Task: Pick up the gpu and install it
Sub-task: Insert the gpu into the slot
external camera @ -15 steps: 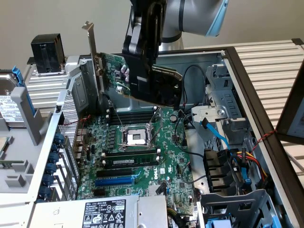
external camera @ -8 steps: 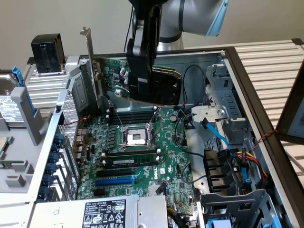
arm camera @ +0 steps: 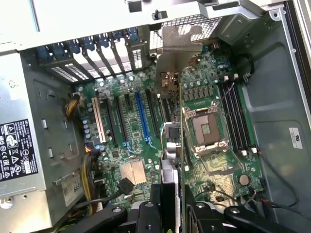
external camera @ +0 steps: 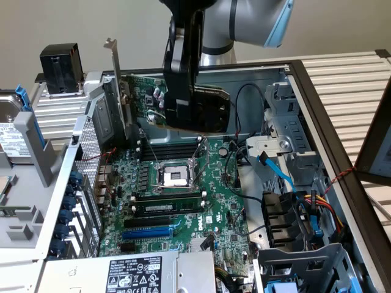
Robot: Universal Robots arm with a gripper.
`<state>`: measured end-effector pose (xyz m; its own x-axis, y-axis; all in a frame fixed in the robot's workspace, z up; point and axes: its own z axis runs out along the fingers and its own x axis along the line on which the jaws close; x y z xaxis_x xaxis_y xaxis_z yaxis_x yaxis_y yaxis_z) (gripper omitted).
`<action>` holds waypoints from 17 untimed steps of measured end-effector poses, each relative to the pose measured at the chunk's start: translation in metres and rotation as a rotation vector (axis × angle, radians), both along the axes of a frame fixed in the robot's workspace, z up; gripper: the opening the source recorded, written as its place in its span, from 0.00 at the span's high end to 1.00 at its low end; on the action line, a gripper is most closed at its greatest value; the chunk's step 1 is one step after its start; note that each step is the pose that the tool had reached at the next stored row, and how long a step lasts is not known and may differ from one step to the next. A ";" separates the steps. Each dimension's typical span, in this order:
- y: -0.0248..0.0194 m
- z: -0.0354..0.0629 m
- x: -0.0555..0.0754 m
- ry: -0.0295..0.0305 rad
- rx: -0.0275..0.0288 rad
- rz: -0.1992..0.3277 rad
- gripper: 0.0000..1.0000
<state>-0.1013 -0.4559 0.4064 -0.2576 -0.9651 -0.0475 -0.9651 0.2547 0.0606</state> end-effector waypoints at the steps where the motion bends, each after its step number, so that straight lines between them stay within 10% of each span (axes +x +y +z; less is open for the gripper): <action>1: 0.0006 -0.0005 0.000 -0.0002 0.0001 0.008 0.72; 7: 0.0027 -0.0052 -0.001 -0.0003 -0.0009 0.081 0.72; 12: 0.0046 -0.0088 -0.001 -0.0007 -0.0205 0.139 0.72; 17: 0.0205 -0.0130 -0.002 -0.0187 -0.0227 0.150 0.72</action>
<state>-0.1035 -0.4353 0.3934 -0.1099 -0.9935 -0.0287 -0.9933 0.1088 0.0382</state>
